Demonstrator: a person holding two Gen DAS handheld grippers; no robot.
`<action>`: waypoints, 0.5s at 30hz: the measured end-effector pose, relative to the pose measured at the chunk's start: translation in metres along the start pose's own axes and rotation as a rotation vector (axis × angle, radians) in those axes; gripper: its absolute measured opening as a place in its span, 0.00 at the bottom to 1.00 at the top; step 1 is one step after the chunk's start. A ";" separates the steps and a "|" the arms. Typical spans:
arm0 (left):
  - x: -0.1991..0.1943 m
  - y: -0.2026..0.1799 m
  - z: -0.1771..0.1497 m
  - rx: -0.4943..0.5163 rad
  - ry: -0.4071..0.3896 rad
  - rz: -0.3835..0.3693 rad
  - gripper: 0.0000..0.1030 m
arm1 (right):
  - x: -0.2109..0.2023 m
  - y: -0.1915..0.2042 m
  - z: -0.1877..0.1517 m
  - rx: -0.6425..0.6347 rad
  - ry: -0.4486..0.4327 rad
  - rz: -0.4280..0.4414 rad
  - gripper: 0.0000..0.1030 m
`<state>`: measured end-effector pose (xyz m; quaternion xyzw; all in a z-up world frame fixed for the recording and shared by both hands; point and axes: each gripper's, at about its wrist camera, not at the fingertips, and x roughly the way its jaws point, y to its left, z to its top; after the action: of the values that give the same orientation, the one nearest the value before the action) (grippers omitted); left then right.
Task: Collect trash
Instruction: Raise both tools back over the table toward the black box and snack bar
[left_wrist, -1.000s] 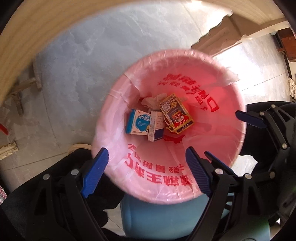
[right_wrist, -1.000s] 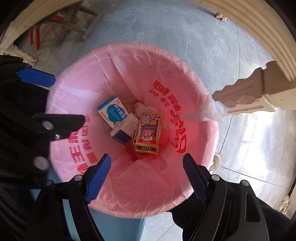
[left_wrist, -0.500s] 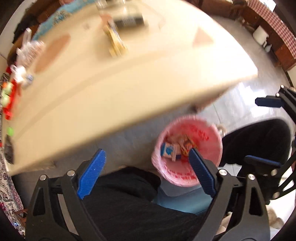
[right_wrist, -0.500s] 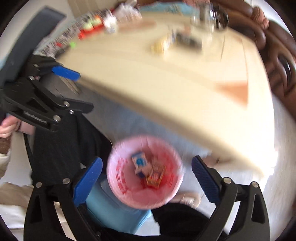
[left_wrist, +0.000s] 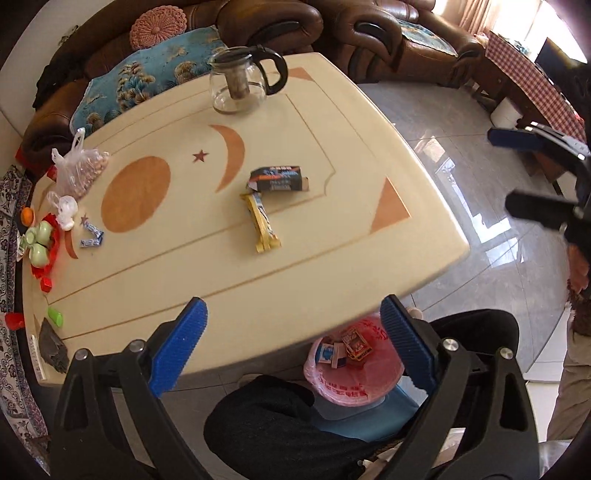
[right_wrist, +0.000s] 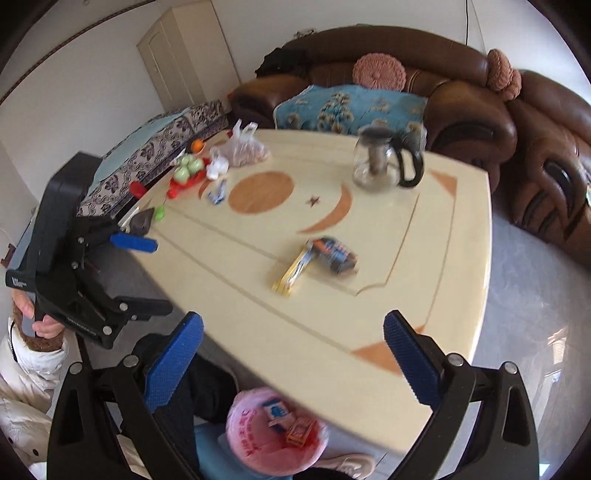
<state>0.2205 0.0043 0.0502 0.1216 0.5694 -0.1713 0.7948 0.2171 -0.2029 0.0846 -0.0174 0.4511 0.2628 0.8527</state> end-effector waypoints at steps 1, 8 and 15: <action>0.001 0.003 0.006 -0.002 -0.001 0.009 0.90 | -0.001 -0.005 0.009 -0.004 -0.006 0.004 0.93; 0.022 0.019 0.040 -0.024 0.027 0.007 0.90 | 0.013 -0.038 0.054 -0.005 -0.014 0.045 0.93; 0.066 0.030 0.061 -0.025 0.083 0.021 0.90 | 0.061 -0.059 0.081 -0.019 0.044 0.034 0.93</action>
<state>0.3048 -0.0010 0.0077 0.1245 0.6026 -0.1508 0.7737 0.3337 -0.2055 0.0726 -0.0234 0.4675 0.2812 0.8378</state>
